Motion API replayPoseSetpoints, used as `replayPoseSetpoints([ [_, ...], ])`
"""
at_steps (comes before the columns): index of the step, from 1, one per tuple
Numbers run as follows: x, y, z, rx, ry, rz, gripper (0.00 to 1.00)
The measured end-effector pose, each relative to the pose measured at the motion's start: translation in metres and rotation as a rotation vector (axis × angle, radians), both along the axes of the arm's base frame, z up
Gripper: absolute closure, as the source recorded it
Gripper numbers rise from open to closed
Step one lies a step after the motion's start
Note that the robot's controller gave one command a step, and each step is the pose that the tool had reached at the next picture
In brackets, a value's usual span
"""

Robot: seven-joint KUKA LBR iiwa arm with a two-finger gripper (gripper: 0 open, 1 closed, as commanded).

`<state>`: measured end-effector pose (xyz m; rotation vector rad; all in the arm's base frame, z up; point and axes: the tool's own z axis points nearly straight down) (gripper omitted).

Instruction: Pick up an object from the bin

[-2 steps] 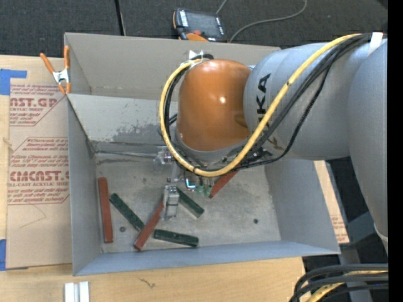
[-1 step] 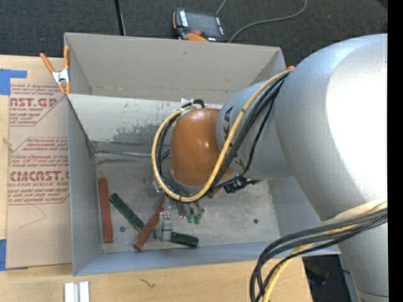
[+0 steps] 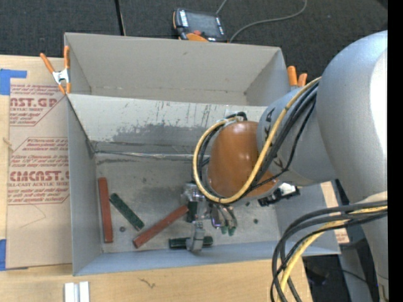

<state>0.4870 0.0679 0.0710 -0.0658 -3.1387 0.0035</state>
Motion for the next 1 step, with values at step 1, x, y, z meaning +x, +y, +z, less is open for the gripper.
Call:
replayPoseSetpoints([
  [1, 0.0141, 0.0005, 0.0306, 0.002, -0.005, 0.022, 0.0],
])
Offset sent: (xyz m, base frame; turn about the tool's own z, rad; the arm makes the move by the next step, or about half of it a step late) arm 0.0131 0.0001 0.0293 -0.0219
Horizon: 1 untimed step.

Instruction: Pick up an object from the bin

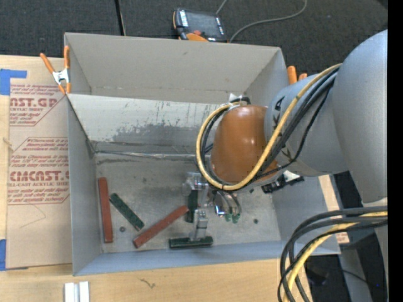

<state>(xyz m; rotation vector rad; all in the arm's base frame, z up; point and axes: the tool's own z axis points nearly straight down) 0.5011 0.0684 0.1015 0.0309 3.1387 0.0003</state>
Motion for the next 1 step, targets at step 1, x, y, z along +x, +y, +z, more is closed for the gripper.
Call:
replayPoseSetpoints([
  [1, 0.0565, -0.0457, -0.0331, -0.002, -0.001, 0.037, 0.0],
])
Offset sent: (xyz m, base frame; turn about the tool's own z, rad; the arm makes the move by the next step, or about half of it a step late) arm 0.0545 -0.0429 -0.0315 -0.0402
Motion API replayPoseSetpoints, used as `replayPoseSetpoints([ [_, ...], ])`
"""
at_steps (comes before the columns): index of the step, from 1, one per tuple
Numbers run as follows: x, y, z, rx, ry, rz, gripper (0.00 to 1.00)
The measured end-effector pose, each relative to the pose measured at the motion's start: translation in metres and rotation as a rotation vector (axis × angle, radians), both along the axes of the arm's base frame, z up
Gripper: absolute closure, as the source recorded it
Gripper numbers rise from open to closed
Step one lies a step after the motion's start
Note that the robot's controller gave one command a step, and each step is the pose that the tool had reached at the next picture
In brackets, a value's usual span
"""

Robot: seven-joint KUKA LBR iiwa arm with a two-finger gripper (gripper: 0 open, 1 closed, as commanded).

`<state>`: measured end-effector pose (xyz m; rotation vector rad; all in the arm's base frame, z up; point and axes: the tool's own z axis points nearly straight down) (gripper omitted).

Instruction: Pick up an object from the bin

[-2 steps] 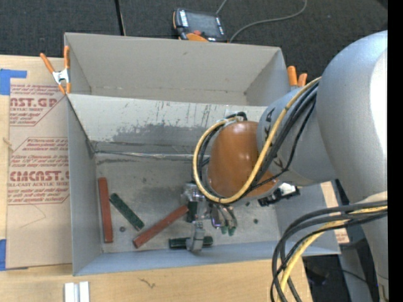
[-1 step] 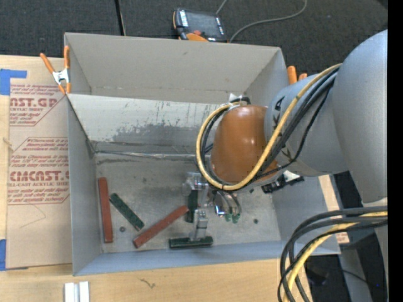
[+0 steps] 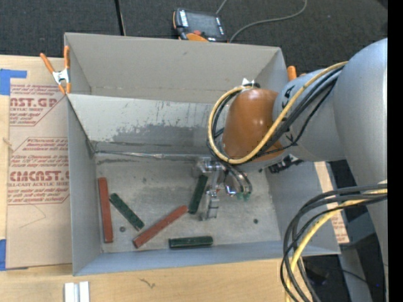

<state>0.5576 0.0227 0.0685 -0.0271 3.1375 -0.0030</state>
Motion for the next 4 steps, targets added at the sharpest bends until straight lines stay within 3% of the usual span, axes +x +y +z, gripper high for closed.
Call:
replayPoseSetpoints([
  [1, -0.048, 0.087, 0.016, 0.007, 0.006, 0.024, 0.0],
  [2, -0.077, 0.094, 0.002, 0.003, -0.002, 0.031, 0.0],
  [3, -0.039, 0.056, 0.002, 0.003, 0.004, -0.098, 0.0],
  [4, -0.041, 0.057, 0.003, 0.003, 0.013, -0.095, 1.0],
])
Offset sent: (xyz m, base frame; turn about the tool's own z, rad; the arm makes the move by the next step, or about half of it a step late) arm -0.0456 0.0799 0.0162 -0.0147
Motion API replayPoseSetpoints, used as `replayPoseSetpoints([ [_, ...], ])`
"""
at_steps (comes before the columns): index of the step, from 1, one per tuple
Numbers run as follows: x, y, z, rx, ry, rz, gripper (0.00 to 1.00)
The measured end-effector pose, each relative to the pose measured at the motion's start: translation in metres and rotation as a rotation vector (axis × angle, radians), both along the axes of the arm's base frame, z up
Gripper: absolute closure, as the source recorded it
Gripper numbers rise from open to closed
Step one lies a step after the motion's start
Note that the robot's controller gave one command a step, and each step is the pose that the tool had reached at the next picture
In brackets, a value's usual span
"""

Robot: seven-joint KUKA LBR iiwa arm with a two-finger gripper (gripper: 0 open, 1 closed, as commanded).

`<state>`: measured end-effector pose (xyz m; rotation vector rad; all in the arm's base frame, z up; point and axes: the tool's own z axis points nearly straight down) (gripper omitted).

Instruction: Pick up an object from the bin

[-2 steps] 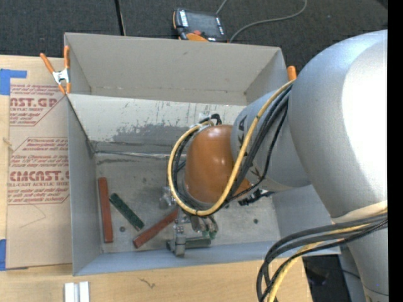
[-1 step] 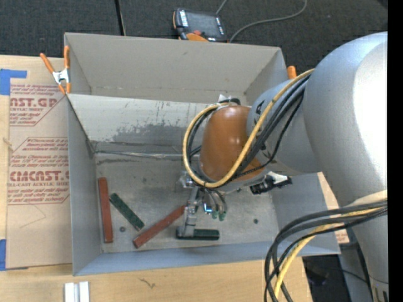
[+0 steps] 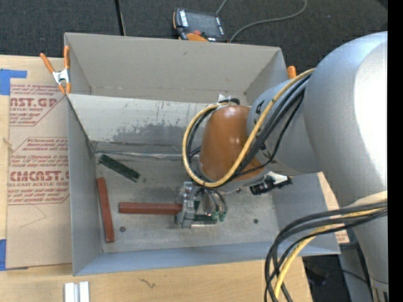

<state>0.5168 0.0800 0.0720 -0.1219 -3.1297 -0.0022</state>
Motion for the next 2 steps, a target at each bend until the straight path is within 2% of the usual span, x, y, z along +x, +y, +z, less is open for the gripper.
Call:
replayPoseSetpoints([
  [1, -0.029, -0.019, 0.125, 0.0, -0.016, 0.011, 1.0],
  [2, 0.038, 0.001, 0.162, 0.0, -0.018, 0.303, 1.0],
])
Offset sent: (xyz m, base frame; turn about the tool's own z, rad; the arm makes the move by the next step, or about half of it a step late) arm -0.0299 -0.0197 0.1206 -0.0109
